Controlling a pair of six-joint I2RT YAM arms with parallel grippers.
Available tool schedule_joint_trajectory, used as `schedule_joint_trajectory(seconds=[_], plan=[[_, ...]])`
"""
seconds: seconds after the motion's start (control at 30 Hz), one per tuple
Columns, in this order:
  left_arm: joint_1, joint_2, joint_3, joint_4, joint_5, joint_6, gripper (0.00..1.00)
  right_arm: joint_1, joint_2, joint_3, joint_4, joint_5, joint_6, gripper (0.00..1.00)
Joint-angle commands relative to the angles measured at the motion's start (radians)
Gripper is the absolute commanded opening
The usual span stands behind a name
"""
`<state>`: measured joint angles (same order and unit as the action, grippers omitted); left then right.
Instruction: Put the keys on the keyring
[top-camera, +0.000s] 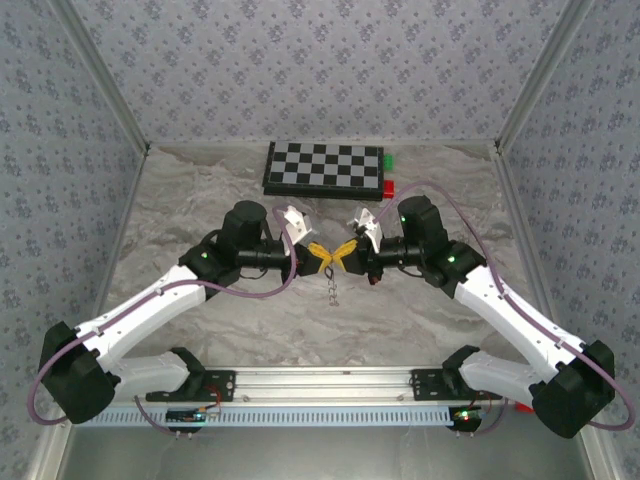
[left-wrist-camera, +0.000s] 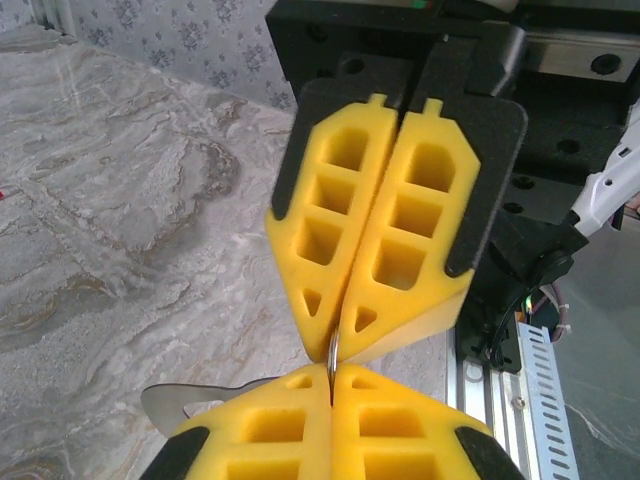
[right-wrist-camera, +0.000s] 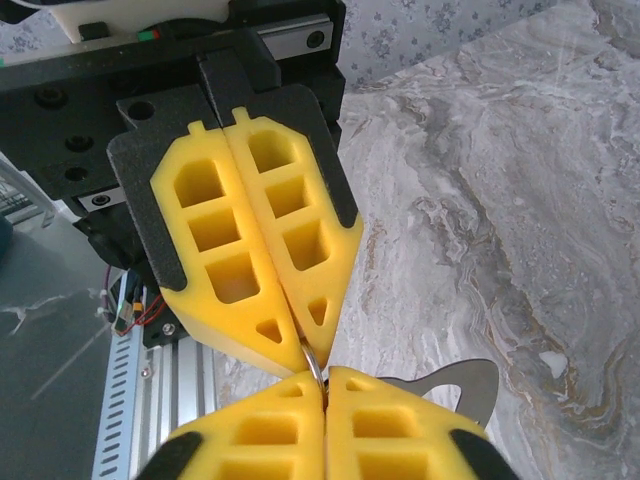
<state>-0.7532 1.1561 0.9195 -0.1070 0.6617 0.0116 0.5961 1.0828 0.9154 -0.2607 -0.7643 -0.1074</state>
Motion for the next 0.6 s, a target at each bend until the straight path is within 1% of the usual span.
schedule_joint_trajectory(seconds=[0.0, 0.23, 0.27, 0.3, 0.37, 0.4, 0.43, 0.5, 0.53, 0.57], plan=[[-0.014, 0.003, 0.048, 0.020, 0.045, 0.023, 0.00, 0.011, 0.009, 0.034, 0.009, -0.020, -0.011, 0.00], [-0.013, -0.009, 0.042, 0.039, 0.040, 0.013, 0.00, 0.013, -0.013, 0.000, 0.056, -0.004, 0.002, 0.00], [-0.013, -0.014, 0.040, 0.044, 0.034, 0.009, 0.09, 0.011, -0.018, -0.009, 0.070, -0.003, 0.009, 0.00], [-0.013, -0.020, 0.038, 0.050, 0.022, 0.001, 0.12, 0.009, -0.023, -0.021, 0.090, -0.001, 0.021, 0.00], [-0.013, -0.036, 0.030, 0.063, 0.014, -0.005, 0.12, 0.003, -0.035, -0.047, 0.145, -0.001, 0.050, 0.00], [-0.013, -0.043, 0.025, 0.071, 0.005, -0.011, 0.15, -0.001, -0.040, -0.060, 0.170, 0.000, 0.065, 0.00], [-0.014, -0.053, 0.020, 0.084, -0.016, -0.021, 0.20, -0.008, -0.046, -0.076, 0.205, 0.002, 0.087, 0.00], [-0.011, -0.080, -0.003, 0.124, -0.067, -0.048, 0.20, -0.023, -0.057, -0.110, 0.290, 0.002, 0.138, 0.00], [-0.009, -0.102, -0.026, 0.172, -0.095, -0.070, 0.20, -0.035, -0.063, -0.137, 0.344, 0.001, 0.170, 0.00], [-0.007, -0.125, -0.063, 0.234, -0.117, -0.103, 0.24, -0.044, -0.069, -0.162, 0.408, -0.003, 0.207, 0.00]])
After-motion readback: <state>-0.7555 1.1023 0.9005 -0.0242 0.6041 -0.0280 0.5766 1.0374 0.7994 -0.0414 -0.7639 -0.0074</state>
